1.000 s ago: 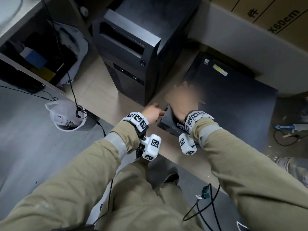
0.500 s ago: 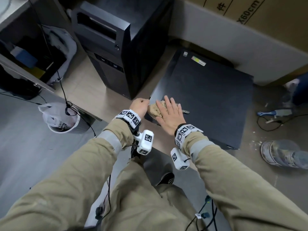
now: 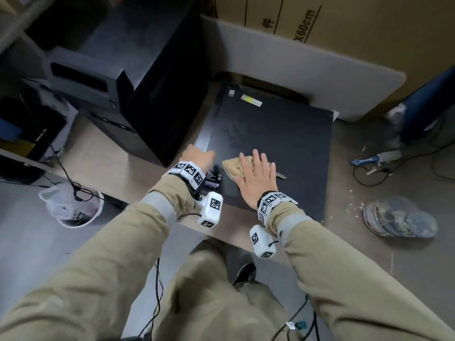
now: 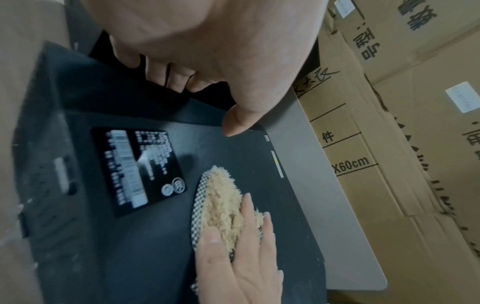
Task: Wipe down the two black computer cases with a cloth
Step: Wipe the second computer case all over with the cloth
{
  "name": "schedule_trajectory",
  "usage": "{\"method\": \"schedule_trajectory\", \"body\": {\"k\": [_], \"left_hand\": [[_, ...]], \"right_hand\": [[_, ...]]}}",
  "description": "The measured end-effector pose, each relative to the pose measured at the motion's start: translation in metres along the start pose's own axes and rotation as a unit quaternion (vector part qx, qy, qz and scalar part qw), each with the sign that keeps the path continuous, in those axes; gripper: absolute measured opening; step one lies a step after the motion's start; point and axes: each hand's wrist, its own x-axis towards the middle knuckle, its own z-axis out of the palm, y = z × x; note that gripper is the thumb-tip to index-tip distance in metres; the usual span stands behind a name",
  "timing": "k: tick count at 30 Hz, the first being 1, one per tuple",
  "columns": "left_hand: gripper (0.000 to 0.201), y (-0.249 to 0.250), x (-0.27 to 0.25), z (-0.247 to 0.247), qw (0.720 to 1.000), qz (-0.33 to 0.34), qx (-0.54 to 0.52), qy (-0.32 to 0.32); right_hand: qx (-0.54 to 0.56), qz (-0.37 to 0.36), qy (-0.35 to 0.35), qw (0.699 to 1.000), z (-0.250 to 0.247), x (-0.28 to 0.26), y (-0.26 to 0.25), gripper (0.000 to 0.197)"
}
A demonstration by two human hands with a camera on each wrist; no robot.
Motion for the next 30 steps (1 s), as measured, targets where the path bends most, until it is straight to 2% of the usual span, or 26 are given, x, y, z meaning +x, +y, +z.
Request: {"method": "schedule_trajectory", "body": {"k": [7,13,17,20,25,30], "left_hand": [[0.071,0.053,0.058,0.000,0.999,0.020,-0.014,-0.037],[0.058,0.092,0.109,-0.004,0.994,0.008,-0.086,-0.071],[0.078,0.100,0.124,-0.007,0.982,-0.028,-0.138,-0.125],[0.095,0.104,0.130,-0.009,0.976,-0.050,-0.160,-0.139],[0.104,0.105,0.139,-0.005,0.976,-0.054,-0.161,-0.138],[0.099,0.107,0.136,-0.011,0.977,-0.043,-0.158,-0.136]], "right_hand": [[0.029,0.058,0.025,0.998,-0.034,0.074,0.026,0.064],[0.050,0.136,0.051,0.988,-0.068,0.141,0.052,0.063],[0.058,0.163,0.064,0.983,-0.081,0.170,0.057,0.063],[0.063,0.168,0.065,0.982,-0.088,0.186,0.057,0.062],[0.048,0.165,0.065,0.983,-0.095,0.202,0.052,0.064],[0.019,0.094,0.052,0.994,-0.096,0.213,0.036,0.068]]}}
